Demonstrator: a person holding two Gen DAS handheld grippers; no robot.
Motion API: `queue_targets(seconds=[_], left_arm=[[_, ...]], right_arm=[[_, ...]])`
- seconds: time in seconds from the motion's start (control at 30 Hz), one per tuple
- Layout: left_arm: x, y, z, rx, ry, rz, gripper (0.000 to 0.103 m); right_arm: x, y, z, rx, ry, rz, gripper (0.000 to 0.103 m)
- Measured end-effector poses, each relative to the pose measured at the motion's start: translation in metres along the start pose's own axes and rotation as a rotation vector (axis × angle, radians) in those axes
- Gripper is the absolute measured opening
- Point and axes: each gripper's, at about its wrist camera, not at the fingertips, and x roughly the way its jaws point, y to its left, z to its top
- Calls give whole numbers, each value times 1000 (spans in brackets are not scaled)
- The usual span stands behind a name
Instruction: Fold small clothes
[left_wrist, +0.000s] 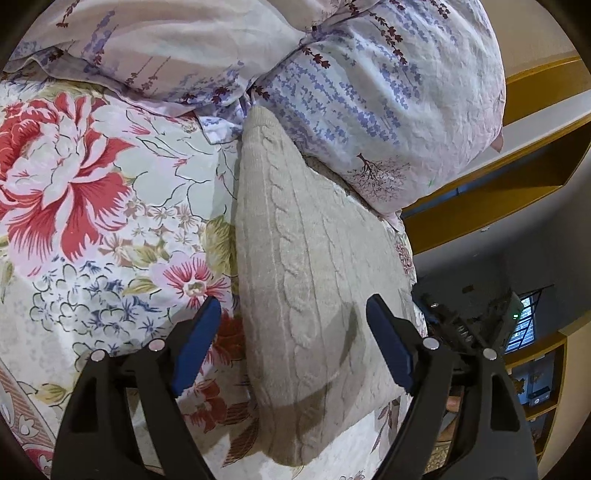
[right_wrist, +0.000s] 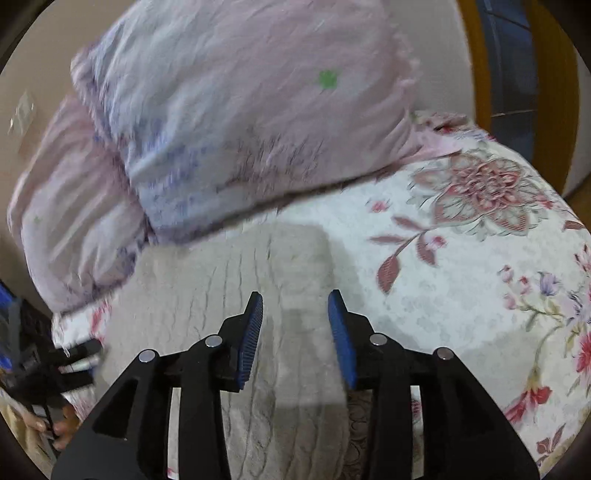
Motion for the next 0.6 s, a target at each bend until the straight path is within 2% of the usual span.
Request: queue_targets(seconds=[0.07, 0.17, 0.23, 0.27, 0.6], left_arm=[[3, 0, 0, -2, 8, 1, 81], [6, 0, 1, -13, 17, -18, 81], [8, -1, 3, -21, 20, -32, 81], [9, -1, 4, -24, 23, -38, 81], [18, -3, 7, -38, 52, -63, 80]], right_arm=[[17, 4, -4, -17, 74, -16, 39], [8, -6, 0, 51, 42, 32, 41], [1, -19, 3, 127, 21, 95, 60], [1, -25, 5, 156, 25, 114, 61], [29, -39, -6, 253, 161, 224, 62]])
